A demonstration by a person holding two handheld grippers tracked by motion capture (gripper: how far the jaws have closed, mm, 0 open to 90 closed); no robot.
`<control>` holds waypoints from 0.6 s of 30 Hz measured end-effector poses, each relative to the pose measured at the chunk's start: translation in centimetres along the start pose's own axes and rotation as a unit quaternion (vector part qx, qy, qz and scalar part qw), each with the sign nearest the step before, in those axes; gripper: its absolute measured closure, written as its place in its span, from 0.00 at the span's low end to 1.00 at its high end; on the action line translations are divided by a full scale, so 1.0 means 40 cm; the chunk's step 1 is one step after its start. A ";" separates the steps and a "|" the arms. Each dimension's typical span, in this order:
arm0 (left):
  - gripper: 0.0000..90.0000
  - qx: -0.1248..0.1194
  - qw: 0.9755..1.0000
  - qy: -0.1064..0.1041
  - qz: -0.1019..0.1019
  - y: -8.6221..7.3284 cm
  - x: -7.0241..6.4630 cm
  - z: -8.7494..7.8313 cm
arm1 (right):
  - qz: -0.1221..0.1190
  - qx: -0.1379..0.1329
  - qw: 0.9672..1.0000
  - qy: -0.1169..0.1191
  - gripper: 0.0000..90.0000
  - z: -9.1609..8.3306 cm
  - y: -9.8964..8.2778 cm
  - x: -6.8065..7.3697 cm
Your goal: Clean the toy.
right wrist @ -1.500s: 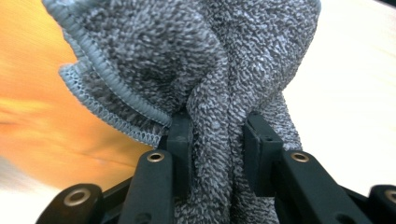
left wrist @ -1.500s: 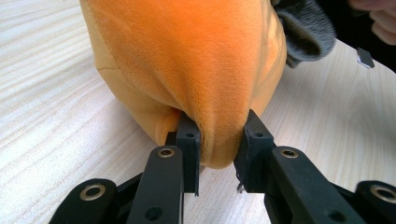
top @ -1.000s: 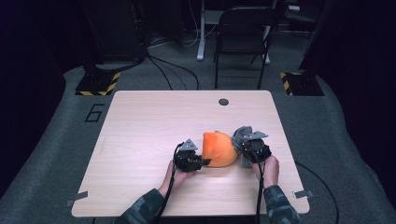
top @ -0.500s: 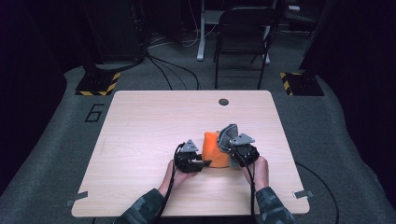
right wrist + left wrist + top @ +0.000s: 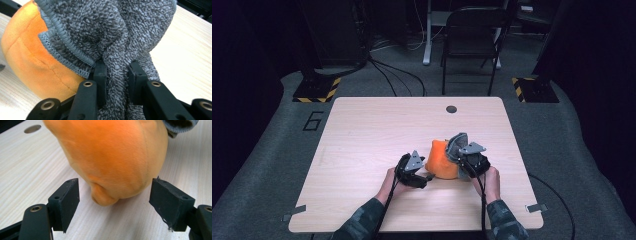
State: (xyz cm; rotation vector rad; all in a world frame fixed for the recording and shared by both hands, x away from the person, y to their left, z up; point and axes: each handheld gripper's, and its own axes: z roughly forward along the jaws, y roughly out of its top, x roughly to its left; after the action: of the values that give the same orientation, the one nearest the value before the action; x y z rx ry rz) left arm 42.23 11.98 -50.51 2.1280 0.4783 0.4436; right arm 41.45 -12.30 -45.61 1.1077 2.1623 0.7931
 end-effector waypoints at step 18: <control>0.75 0.020 0.996 0.037 0.077 -0.011 -0.033 0.053 | 0.011 -0.009 1.000 0.008 0.80 0.004 0.003 -0.004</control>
State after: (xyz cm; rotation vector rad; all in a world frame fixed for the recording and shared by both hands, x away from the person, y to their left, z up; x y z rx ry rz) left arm 42.04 10.12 -52.19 2.2026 0.3685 0.6063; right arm 41.71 -12.35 -45.56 1.1220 2.1545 0.8331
